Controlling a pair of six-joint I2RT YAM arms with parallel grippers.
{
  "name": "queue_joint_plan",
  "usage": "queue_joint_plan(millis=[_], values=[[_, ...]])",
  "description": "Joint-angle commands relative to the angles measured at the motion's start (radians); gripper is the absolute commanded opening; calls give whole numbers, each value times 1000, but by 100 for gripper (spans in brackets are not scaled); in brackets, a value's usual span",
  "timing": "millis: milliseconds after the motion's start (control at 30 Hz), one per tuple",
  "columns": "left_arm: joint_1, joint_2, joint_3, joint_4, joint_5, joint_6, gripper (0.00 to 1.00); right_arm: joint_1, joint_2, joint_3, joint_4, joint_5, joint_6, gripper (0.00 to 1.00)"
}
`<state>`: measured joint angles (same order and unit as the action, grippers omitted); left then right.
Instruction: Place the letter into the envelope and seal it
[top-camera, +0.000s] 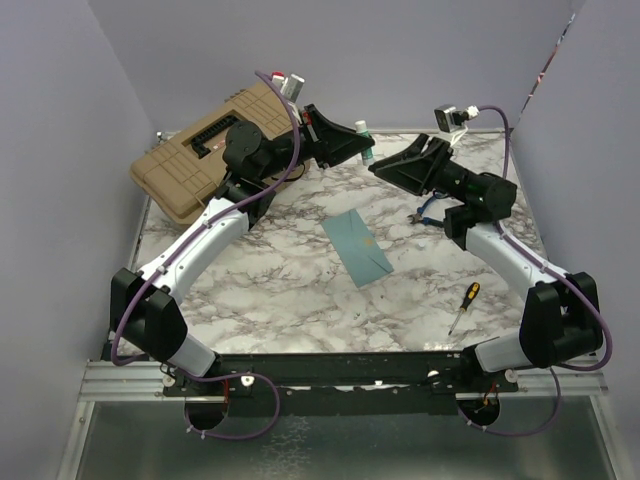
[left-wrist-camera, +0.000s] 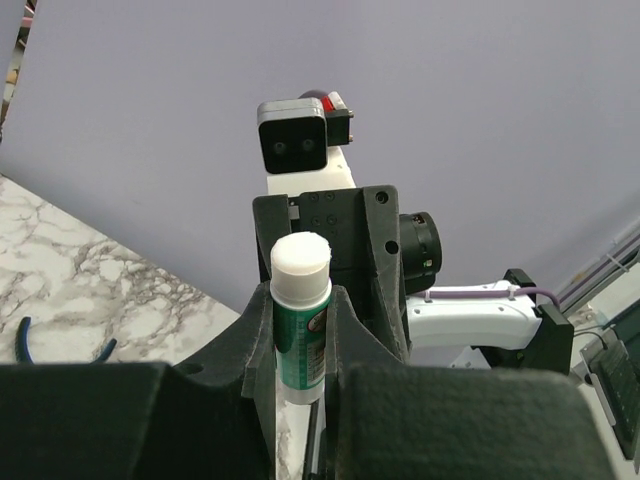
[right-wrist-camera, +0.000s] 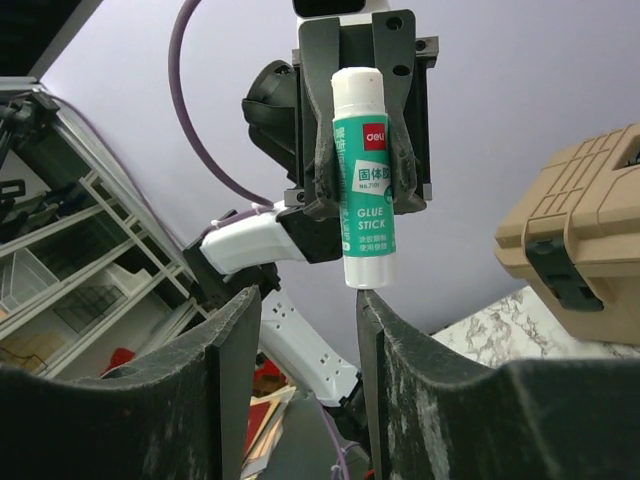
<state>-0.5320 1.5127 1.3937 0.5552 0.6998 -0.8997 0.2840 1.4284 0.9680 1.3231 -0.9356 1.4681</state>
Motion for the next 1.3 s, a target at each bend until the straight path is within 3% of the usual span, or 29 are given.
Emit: queue_joint_plan(millis=[0,233,367,500,600,767,1000,1100,1200,1267], values=[[-3,-21,-10,30,17,-24,0,8,-5,40,4,-35,-12,43],[-5,-21,-14,38,20,-28,0,17,-25,60,-166,-12,-135,38],[-5,-24,-15,41,15,-29,0,17,-27,59,-232,2,-175,51],[-6,-26,-24,43,15,-31,0,16,-28,70,-232,9,-184,52],[-5,-25,-29,46,15,-33,0,18,-20,89,-220,0,-179,45],[-5,-25,-34,52,15,-37,0,25,-5,103,-202,-4,-171,43],[-6,-34,-42,55,-29,-40,0,43,-9,108,-246,-23,-221,26],[-5,-42,-54,54,-65,-48,0,49,-16,111,-289,-29,-266,13],[-5,-54,-77,26,-134,-53,0,53,-36,135,-472,-24,-427,1],[-6,-59,-88,-19,-183,-46,0,68,-56,200,-792,26,-694,1]])
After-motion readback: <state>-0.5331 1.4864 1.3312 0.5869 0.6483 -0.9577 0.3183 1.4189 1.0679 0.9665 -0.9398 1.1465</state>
